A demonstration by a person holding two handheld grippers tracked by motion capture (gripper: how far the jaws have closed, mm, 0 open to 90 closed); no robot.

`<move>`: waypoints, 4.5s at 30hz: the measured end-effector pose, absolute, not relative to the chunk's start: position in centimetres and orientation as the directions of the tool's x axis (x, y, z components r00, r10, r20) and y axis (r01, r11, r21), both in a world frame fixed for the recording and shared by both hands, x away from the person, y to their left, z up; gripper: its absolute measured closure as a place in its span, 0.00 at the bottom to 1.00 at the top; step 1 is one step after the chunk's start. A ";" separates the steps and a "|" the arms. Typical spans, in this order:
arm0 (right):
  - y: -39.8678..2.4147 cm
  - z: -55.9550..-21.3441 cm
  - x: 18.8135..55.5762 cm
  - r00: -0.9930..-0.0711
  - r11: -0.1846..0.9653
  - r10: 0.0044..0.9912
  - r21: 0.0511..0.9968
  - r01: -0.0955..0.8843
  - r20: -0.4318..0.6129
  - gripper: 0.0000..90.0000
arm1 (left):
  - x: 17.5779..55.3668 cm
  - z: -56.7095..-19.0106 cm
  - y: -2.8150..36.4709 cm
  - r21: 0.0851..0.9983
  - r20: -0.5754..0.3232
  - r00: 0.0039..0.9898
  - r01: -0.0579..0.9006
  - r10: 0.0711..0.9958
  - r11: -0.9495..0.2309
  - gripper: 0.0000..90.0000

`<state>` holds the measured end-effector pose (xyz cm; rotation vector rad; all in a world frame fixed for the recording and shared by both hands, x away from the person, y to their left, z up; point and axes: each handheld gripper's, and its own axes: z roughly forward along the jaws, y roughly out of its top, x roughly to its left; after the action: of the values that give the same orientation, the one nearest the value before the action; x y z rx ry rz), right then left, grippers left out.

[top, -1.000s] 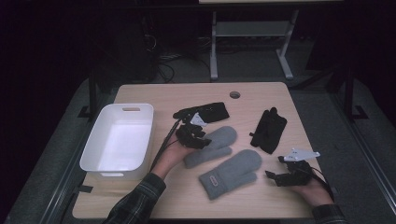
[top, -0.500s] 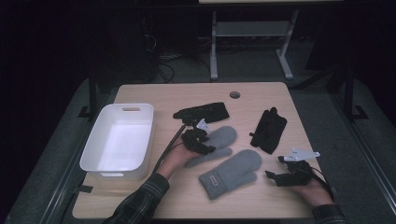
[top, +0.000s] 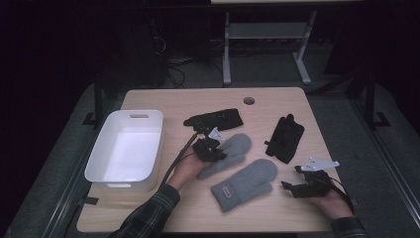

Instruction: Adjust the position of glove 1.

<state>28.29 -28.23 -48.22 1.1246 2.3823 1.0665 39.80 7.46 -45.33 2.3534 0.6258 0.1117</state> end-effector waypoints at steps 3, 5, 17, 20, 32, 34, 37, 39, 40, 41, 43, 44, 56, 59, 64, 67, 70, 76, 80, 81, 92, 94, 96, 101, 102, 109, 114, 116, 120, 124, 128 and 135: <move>-28.2 -48.2 28.3 -0.649 0.418 0.759 0.732 0.538 0.043 0.20 | 39.7 -44.8 7.7 0.656 -0.099 0.879 0.411 0.467 -0.633 0.92; -28.3 -48.2 28.3 -0.649 0.422 0.760 0.729 0.539 0.040 0.20 | 39.5 -44.4 7.6 0.665 -0.107 0.874 0.417 0.473 -0.619 0.92; -28.2 -48.2 28.3 -0.649 0.417 0.760 0.732 0.539 0.044 0.20 | 38.4 -41.0 8.6 0.702 -0.177 0.867 0.443 0.465 -0.558 0.92; -28.2 -48.2 28.3 -0.649 0.417 0.760 0.732 0.539 0.045 0.20 | 37.8 -40.1 8.7 0.702 -0.193 0.866 0.450 0.461 -0.551 0.92; -28.2 -48.2 28.3 -0.649 0.417 0.760 0.732 0.539 0.045 0.20 | 35.0 -38.4 7.1 0.712 -0.226 0.885 0.435 0.407 -0.552 0.92; -28.2 -48.2 28.3 -0.649 0.417 0.759 0.732 0.538 0.045 0.20 | 34.7 -38.5 6.5 0.709 -0.238 0.887 0.437 0.396 -0.554 0.93; -28.2 -48.2 28.3 -0.649 0.417 0.760 0.732 0.539 0.045 0.20 | 34.0 -38.6 5.6 0.700 -0.241 0.893 0.431 0.379 -0.570 0.93; -28.2 -48.2 28.3 -0.649 0.417 0.760 0.732 0.539 0.045 0.20 | 33.5 -38.7 4.8 0.690 -0.241 0.894 0.431 0.377 -0.581 0.93; -28.2 -48.2 28.3 -0.649 0.418 0.759 0.732 0.538 0.044 0.20 | 33.3 -38.7 4.6 0.686 -0.235 0.896 0.428 0.377 -0.588 0.93; -28.2 -48.2 28.3 -0.649 0.417 0.760 0.732 0.539 0.045 0.20 | 33.1 -38.8 4.3 0.682 -0.226 0.897 0.424 0.379 -0.595 0.93; -28.2 -48.2 28.3 -0.649 0.417 0.760 0.732 0.539 0.045 0.20 | 32.8 -39.2 3.7 0.672 -0.223 0.896 0.427 0.385 -0.605 0.93; -28.2 -48.2 28.3 -0.649 0.417 0.759 0.732 0.538 0.044 0.20 | 32.7 -39.3 3.6 0.668 -0.223 0.895 0.429 0.387 -0.608 0.93; -28.2 -48.2 28.3 -0.648 0.416 0.760 0.732 0.540 0.046 0.20 | 32.3 -40.5 1.8 0.648 -0.232 0.888 0.445 0.396 -0.618 0.92; -28.2 -48.2 28.3 -0.649 0.417 0.760 0.732 0.539 0.045 0.20 | 32.3 -41.0 1.5 0.641 -0.228 0.892 0.440 0.391 -0.629 0.90; -28.2 -48.2 28.3 -0.649 0.417 0.760 0.732 0.539 0.045 0.20 | 32.5 -41.0 1.5 0.654 -0.239 0.892 0.440 0.383 -0.616 0.74; -28.2 -48.2 28.3 -0.648 0.416 0.760 0.732 0.540 0.046 0.20 | 32.6 -40.3 1.9 0.676 -0.238 0.896 0.429 0.374 -0.599 0.65; -28.2 -48.2 28.3 -0.649 0.417 0.759 0.732 0.539 0.045 0.20 | 33.0 -39.8 2.8 0.702 -0.226 0.896 0.421 0.381 -0.574 0.61; -28.2 -48.2 28.3 -0.650 0.418 0.759 0.732 0.538 0.044 0.20 | 34.0 -39.3 5.8 0.701 -0.210 0.880 0.439 0.426 -0.562 0.66; -28.2 -48.2 28.3 -0.649 0.418 0.759 0.732 0.538 0.044 0.20 | 34.1 -39.3 7.6 0.700 -0.195 0.874 0.442 0.445 -0.561 0.74; -28.2 -48.2 28.3 -0.649 0.417 0.759 0.732 0.538 0.044 0.20 | 34.1 -39.4 8.1 0.698 -0.195 0.874 0.443 0.446 -0.562 0.77; -28.3 -47.6 27.9 -0.642 0.431 0.766 0.718 0.546 0.029 0.34 | 33.4 -42.2 10.8 0.637 -0.230 0.858 0.489 0.458 -0.596 0.99; -28.3 -46.9 27.5 -0.655 0.437 0.755 0.720 0.539 0.033 0.52 | 33.2 -42.4 11.1 0.634 -0.236 0.855 0.496 0.463 -0.594 0.99; -28.3 -46.3 27.0 -0.663 0.426 0.747 0.724 0.543 0.058 0.68 | 33.1 -42.3 11.4 0.633 -0.234 0.855 0.495 0.462 -0.595 0.99; -27.1 -45.5 25.4 -0.744 0.454 0.654 0.715 0.532 0.139 0.96 | 33.1 -42.3 11.7 0.641 -0.241 0.852 0.499 0.464 -0.584 0.99; -26.6 -45.4 25.1 -0.763 0.459 0.628 0.719 0.522 0.153 1.00 | 33.1 -42.3 11.7 0.642 -0.242 0.853 0.499 0.463 -0.582 0.99; -21.5 -45.8 24.3 -0.869 0.528 0.455 0.727 0.438 0.193 1.00 | 33.1 -42.8 11.1 0.629 -0.251 0.855 0.500 0.453 -0.596 0.99; -18.3 -46.2 24.2 -0.913 0.572 0.364 0.728 0.377 0.187 1.00 | 33.1 -43.1 11.0 0.626 -0.254 0.857 0.499 0.448 -0.599 0.99; -17.1 -46.3 24.2 -0.924 0.583 0.332 0.729 0.359 0.190 1.00 | 33.1 -43.3 10.9 0.622 -0.257 0.859 0.498 0.444 -0.604 0.99; -15.3 -46.7 24.0 -0.938 0.615 0.290 0.714 0.335 0.191 1.00 | 33.1 -43.5 10.7 0.616 -0.270 0.852 0.511 0.449 -0.600 0.99; -14.6 -47.0 24.1 -0.941 0.625 0.288 0.709 0.327 0.180 1.00 | 33.2 -44.0 10.6 0.592 -0.263 0.853 0.512 0.451 -0.622 0.99; -14.4 -47.0 24.1 -0.939 0.623 0.295 0.710 0.329 0.176 1.00 | 33.1 -44.5 10.2 0.577 -0.297 0.847 0.527 0.440 -0.625 0.99; -14.6 -46.9 24.3 -0.936 0.611 0.310 0.719 0.332 0.168 1.00 | 32.5 -43.6 9.9 0.615 -0.359 0.846 0.533 0.395 -0.581 0.99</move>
<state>24.31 -14.60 -46.90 0.5665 2.8436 1.2771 32.55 9.88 -43.57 2.2637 0.6712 -0.2354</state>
